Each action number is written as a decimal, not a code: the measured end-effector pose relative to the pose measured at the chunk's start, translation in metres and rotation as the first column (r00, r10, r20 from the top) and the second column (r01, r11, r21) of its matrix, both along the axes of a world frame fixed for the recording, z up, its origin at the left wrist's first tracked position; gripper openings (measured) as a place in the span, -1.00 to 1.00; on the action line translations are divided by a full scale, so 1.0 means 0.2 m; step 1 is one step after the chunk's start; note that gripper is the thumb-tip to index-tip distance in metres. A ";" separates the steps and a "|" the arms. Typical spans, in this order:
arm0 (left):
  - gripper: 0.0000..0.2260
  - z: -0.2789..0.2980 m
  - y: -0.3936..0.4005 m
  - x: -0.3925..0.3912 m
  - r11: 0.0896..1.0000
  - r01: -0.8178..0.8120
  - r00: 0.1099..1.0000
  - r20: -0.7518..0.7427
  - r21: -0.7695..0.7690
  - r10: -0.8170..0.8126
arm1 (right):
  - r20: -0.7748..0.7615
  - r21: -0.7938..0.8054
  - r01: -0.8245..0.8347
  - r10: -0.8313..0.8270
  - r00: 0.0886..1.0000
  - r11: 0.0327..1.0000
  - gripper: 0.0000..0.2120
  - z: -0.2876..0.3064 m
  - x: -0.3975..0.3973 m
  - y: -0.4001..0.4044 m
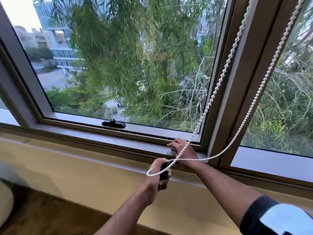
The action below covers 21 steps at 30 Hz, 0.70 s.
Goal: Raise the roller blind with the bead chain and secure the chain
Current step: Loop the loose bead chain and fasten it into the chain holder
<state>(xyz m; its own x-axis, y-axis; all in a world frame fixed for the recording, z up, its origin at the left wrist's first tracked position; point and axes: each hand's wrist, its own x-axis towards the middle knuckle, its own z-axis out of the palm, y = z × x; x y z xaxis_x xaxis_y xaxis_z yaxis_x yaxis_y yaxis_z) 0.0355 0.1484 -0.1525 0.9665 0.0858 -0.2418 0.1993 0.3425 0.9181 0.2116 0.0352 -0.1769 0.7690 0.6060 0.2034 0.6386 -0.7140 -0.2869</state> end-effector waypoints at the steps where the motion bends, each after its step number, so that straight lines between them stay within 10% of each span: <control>1: -0.81 0.00 0.00 0.00 1.000 -0.001 1.000 -0.022 -0.019 0.000 | 0.007 0.010 0.009 -0.009 1.000 1.000 -0.64 0.00 0.01 -0.01; 6: -0.72 -0.04 -0.01 0.03 0.996 0.007 0.999 -0.048 -0.094 -0.011 | -0.045 0.047 0.065 -0.062 0.997 0.997 -0.75 0.00 0.03 -0.05; 10: -0.65 -0.04 -0.03 0.04 0.991 0.023 0.998 -0.063 -0.135 -0.032 | -0.199 0.389 0.146 -0.072 0.977 0.910 -0.78 0.07 0.00 -0.10; 14: -0.63 -0.02 -0.05 0.05 0.992 0.021 0.997 -0.071 -0.126 -0.030 | -0.456 0.648 0.129 0.247 0.855 0.751 -0.79 0.22 -0.12 -0.17; 21: -0.54 0.00 -0.10 0.07 0.993 0.051 0.998 -0.016 -0.102 -0.053 | -0.467 0.624 -0.076 0.449 0.762 0.778 -0.72 0.41 -0.23 -0.28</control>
<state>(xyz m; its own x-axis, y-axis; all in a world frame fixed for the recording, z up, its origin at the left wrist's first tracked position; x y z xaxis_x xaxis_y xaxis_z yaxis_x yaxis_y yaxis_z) 0.0498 0.1291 -0.1520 0.9643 0.0092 -0.2646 0.2360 0.4228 0.8750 0.1654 -0.0213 -0.0954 0.6708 0.7271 0.1462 0.3558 -0.1425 -0.9236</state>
